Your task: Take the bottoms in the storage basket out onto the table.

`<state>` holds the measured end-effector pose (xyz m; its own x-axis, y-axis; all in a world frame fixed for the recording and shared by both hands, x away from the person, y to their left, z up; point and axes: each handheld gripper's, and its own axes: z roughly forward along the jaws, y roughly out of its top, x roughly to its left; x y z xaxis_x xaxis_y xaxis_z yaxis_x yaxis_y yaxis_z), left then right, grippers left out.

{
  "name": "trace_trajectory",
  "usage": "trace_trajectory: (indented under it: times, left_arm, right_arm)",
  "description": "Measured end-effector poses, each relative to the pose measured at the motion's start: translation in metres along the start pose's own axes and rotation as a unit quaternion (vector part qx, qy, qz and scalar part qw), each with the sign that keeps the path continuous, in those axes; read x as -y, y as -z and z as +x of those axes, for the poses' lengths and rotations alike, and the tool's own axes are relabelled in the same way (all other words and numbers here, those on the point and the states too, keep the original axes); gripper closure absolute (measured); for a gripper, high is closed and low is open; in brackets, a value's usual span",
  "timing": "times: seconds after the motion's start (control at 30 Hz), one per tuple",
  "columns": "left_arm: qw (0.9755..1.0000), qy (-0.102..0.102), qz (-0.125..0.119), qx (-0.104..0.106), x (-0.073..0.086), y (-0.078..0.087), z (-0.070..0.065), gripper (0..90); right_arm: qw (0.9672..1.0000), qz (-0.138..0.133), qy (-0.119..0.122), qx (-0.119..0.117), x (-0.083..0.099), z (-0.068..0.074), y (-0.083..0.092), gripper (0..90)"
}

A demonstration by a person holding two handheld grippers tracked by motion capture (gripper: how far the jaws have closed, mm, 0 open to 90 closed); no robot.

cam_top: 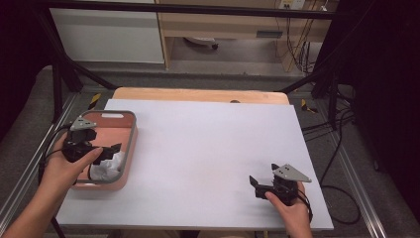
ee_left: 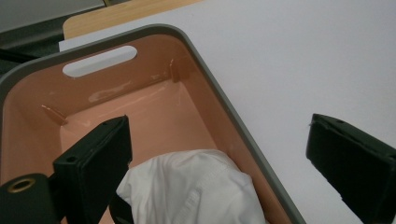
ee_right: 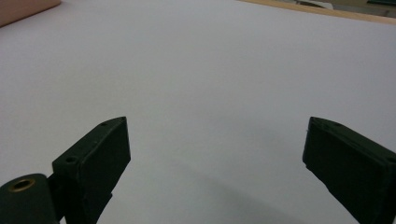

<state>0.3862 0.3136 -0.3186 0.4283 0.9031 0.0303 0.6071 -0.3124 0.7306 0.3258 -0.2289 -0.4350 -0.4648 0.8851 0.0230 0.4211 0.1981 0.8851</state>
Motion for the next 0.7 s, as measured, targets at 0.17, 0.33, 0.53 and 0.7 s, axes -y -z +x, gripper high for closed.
trace_trajectory:
  times: [0.17,0.33,0.53,0.7]
  left_arm:
    - [0.9998,0.008,0.019,-0.004,0.000,-0.006,0.005,7.0]
    - [0.9987,0.019,0.046,-0.001,0.006,-0.015,0.012,7.0]
    - [0.9980,0.013,0.062,-0.003,0.016,-0.014,0.008,7.1]
    - [0.9972,0.012,0.074,-0.003,0.022,-0.014,0.007,10.6]
  right_arm:
    - [1.0000,0.006,0.002,-0.003,0.001,0.001,-0.001,7.4]
    - [0.9999,0.012,0.004,-0.005,0.001,0.002,-0.003,7.4]
    - [0.9998,0.017,0.005,-0.005,0.002,0.001,-0.003,7.4]
    - [0.9998,0.018,0.005,-0.007,0.002,0.003,-0.003,7.4]
